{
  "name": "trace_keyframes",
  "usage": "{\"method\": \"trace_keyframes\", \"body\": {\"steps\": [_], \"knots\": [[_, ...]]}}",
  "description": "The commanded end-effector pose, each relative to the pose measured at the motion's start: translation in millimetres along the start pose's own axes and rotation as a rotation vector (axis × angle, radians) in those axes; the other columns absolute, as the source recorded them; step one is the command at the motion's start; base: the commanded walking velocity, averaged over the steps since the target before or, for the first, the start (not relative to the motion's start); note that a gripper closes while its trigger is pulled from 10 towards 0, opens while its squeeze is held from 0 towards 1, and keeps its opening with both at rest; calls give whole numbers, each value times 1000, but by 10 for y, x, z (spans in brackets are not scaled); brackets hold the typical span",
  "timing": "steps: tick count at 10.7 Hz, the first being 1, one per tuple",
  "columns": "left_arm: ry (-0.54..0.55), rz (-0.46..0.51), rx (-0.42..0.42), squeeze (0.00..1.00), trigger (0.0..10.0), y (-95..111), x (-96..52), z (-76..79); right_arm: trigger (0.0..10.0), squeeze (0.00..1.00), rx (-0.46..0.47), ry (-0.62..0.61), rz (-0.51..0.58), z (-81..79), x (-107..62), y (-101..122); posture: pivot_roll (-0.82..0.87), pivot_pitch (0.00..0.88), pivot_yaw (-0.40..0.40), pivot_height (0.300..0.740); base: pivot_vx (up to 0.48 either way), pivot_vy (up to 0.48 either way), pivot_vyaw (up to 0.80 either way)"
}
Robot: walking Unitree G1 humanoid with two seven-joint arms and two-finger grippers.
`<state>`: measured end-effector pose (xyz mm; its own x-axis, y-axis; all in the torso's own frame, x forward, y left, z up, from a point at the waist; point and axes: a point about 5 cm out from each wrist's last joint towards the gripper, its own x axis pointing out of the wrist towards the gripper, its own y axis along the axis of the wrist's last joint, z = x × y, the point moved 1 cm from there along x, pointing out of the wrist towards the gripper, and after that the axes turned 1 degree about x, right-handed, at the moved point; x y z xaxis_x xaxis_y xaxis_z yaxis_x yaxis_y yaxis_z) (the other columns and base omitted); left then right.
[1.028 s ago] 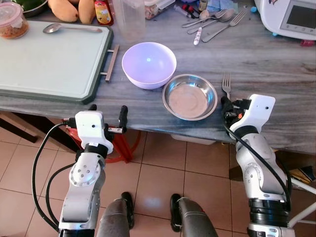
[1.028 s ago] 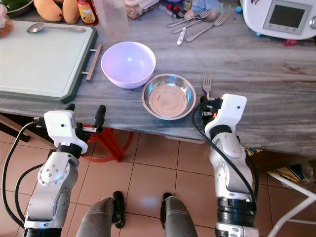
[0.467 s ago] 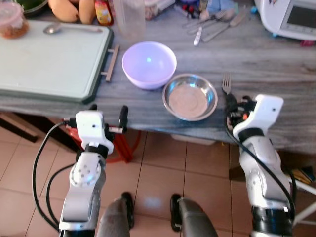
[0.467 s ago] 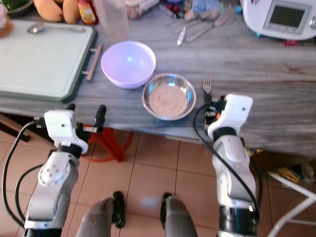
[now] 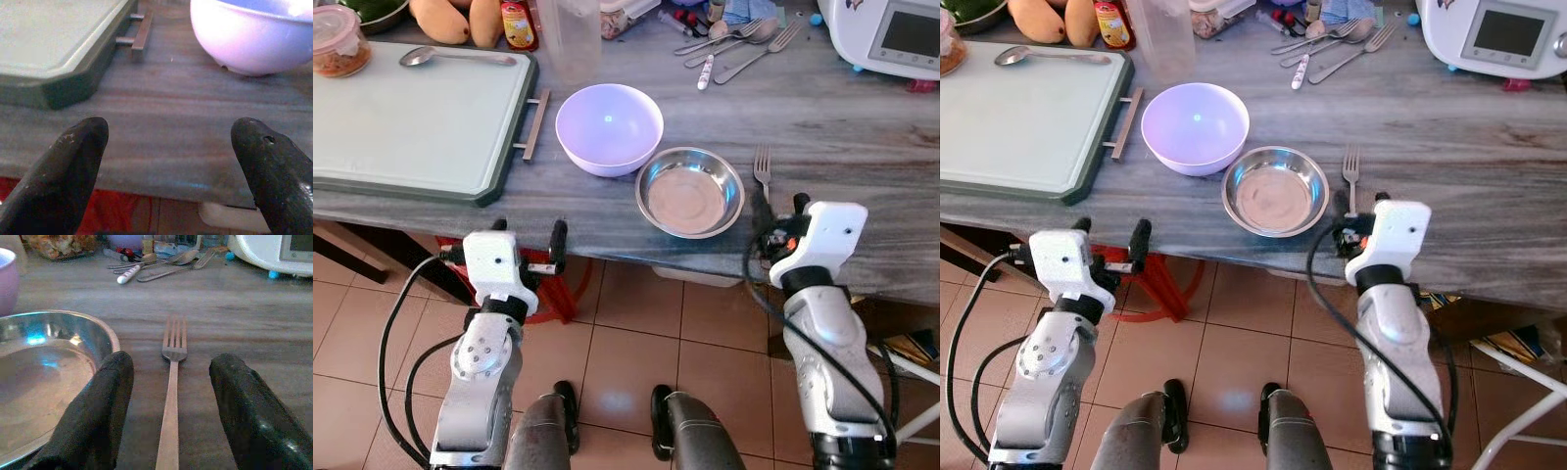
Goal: Setting the table
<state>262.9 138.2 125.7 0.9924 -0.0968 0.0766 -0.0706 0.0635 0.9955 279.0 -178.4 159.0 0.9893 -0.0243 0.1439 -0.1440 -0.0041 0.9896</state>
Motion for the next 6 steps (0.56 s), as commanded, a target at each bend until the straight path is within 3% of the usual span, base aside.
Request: {"method": "trace_keyframes", "body": {"steps": [1,2,3,6], "knots": [[4,-28,-10,0,10000,-60,-20,-7,10000,1000,-22,4,37,-3,-31,68,-51,231,-11,740,0,0,0],[23,-47,-12,0,10000,-101,-40,-52,10000,698,-26,-18,45,5,-55,73,-61,234,-9,740,0,0,0],[50,-68,-14,0,10000,-153,-49,-122,10000,0,-51,-4,65,-16,-63,95,-61,238,-11,740,0,0,0],[61,3,-6,0,10000,36,90,-115,10000,0,-68,11,89,-58,-3,138,-55,243,-12,740,0,0,0]]}}
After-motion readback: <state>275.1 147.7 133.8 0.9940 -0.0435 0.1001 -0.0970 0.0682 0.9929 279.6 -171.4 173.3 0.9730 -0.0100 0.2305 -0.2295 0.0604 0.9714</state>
